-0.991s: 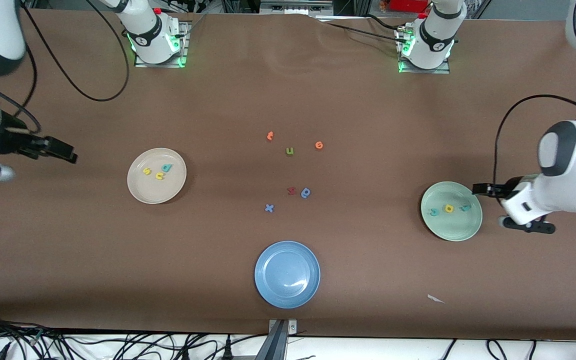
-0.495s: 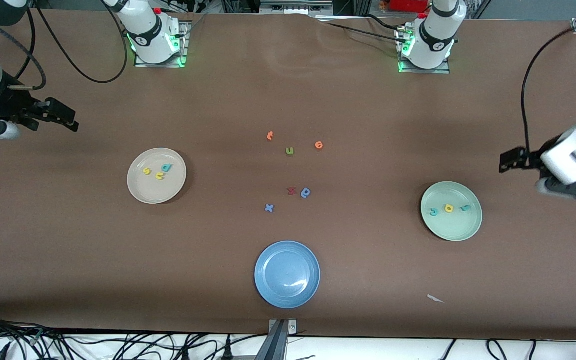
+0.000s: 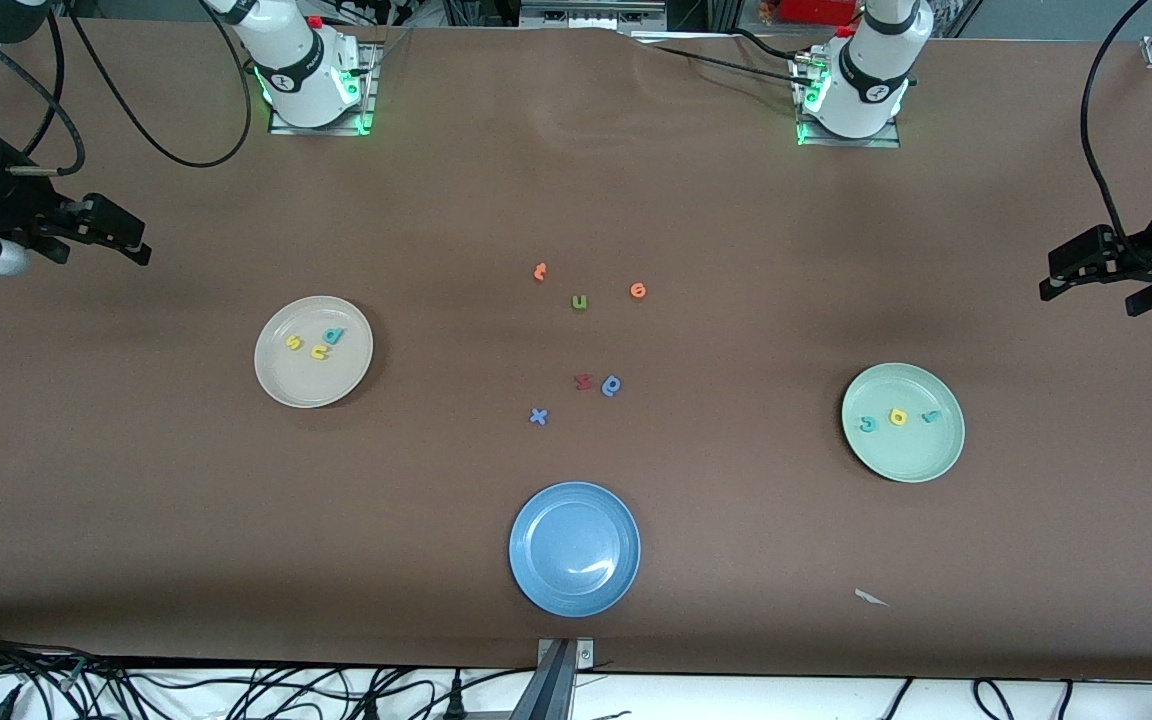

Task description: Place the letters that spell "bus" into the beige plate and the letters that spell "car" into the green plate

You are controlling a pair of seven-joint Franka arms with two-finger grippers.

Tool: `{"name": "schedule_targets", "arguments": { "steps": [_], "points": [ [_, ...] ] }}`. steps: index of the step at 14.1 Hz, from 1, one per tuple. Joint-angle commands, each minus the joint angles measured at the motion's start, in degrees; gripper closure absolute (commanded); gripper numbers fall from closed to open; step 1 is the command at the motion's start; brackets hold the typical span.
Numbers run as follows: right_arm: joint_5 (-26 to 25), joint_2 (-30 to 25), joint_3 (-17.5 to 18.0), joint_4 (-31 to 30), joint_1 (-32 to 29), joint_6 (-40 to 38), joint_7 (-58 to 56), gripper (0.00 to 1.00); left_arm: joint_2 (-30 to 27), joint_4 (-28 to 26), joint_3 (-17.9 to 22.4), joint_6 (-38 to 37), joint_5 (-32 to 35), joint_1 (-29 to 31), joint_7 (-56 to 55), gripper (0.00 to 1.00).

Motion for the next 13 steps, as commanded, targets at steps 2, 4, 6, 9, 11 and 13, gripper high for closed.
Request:
{"name": "schedule_targets", "arguments": {
  "steps": [2,4,6,9,11,13],
  "points": [
    [-0.5,1.8,-0.2,1.9,-0.1,-1.3,-1.1,0.0,-1.9,-1.2,-0.2,0.4,1.6,-1.0,0.4,0.0],
    [-0.5,1.9,-0.3,1.9,-0.2,-1.3,-1.2,0.0,-2.3,-1.5,-0.2,0.4,1.7,-1.3,0.3,0.0],
    [-0.5,1.7,-0.1,1.8,-0.1,-1.6,-1.0,0.0,-2.6,-1.6,-0.1,0.4,2.1,-2.2,0.3,0.0],
    [-0.6,1.6,0.1,1.8,0.1,-1.6,-0.8,0.0,-2.0,-2.4,-0.2,1.0,2.8,-1.9,0.4,0.0],
    [-0.6,1.7,0.2,1.9,0.1,-1.6,-0.8,0.0,-1.8,-2.3,-0.2,1.0,2.8,-1.9,0.4,0.0],
    [-0.6,1.6,0.2,1.8,0.1,-1.6,-0.8,0.0,-1.8,-2.3,-0.2,0.9,2.8,-1.9,0.7,0.0]
  ]
}}
